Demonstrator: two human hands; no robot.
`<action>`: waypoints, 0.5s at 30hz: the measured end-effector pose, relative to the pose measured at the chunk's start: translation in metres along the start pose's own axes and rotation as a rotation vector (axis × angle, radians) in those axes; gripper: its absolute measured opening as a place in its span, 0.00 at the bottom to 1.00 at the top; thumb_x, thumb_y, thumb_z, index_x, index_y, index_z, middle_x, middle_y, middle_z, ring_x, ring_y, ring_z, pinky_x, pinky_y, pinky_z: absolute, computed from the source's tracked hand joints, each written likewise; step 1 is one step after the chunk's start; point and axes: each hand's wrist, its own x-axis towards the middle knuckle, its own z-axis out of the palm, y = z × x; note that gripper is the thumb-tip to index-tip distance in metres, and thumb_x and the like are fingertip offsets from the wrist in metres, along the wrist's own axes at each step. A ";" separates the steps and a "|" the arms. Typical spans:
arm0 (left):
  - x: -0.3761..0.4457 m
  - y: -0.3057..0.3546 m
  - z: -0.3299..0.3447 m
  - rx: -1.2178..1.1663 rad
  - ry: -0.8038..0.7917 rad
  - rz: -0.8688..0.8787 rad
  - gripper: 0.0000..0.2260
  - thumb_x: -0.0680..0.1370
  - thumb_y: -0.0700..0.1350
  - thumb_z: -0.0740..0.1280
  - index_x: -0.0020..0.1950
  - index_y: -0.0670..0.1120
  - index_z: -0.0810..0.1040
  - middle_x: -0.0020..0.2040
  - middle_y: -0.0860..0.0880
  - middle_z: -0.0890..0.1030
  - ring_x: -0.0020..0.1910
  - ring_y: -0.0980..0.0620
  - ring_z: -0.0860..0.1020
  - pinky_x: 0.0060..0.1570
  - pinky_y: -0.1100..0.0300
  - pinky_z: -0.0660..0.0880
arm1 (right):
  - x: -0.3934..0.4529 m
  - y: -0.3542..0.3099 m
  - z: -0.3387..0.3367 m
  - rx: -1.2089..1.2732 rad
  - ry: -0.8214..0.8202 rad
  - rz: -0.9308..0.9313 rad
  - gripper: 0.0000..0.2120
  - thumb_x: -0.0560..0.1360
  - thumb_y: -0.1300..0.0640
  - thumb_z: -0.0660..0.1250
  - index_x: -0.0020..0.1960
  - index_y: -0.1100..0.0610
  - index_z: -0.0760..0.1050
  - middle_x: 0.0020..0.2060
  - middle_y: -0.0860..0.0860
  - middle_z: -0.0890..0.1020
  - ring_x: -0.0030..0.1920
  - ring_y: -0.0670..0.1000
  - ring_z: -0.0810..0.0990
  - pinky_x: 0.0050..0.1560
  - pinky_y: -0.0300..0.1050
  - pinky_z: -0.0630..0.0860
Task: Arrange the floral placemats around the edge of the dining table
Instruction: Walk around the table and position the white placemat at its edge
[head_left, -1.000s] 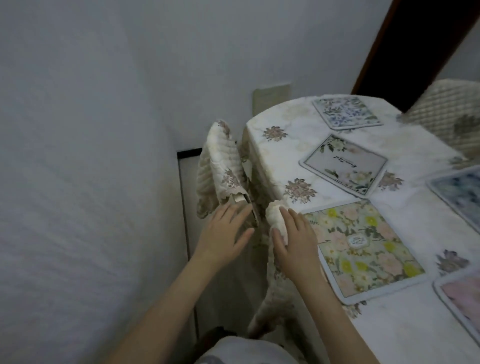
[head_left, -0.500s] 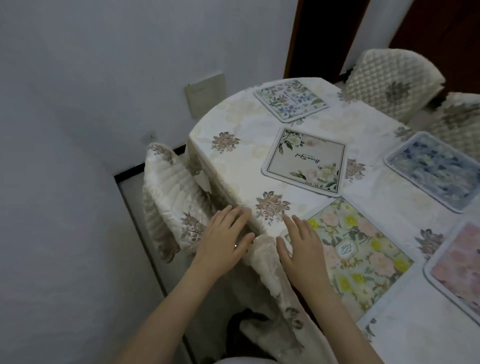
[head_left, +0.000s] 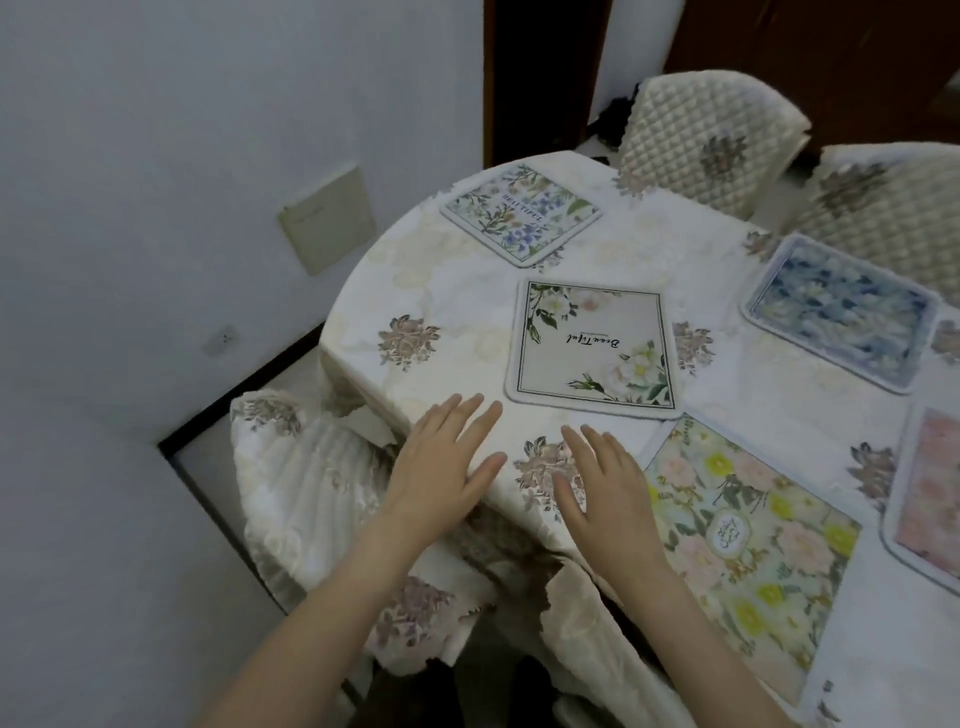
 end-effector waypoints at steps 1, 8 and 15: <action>0.011 -0.011 -0.001 0.006 -0.013 0.037 0.25 0.79 0.60 0.49 0.74 0.52 0.59 0.74 0.49 0.64 0.74 0.48 0.58 0.73 0.49 0.56 | 0.007 -0.005 0.004 -0.006 0.012 0.021 0.25 0.80 0.47 0.55 0.75 0.51 0.60 0.73 0.54 0.66 0.74 0.58 0.61 0.73 0.58 0.60; 0.081 -0.075 -0.006 -0.023 -0.122 0.321 0.25 0.79 0.59 0.52 0.75 0.52 0.59 0.74 0.48 0.64 0.74 0.47 0.58 0.73 0.50 0.55 | 0.053 -0.042 0.025 -0.054 0.100 0.239 0.25 0.80 0.48 0.56 0.75 0.52 0.60 0.74 0.54 0.65 0.74 0.57 0.60 0.73 0.56 0.60; 0.141 -0.094 0.011 -0.043 -0.185 0.495 0.25 0.79 0.59 0.54 0.75 0.52 0.59 0.74 0.48 0.64 0.74 0.46 0.59 0.73 0.51 0.55 | 0.081 -0.041 0.035 -0.096 0.111 0.381 0.25 0.80 0.48 0.56 0.75 0.53 0.59 0.74 0.56 0.64 0.74 0.59 0.60 0.72 0.57 0.59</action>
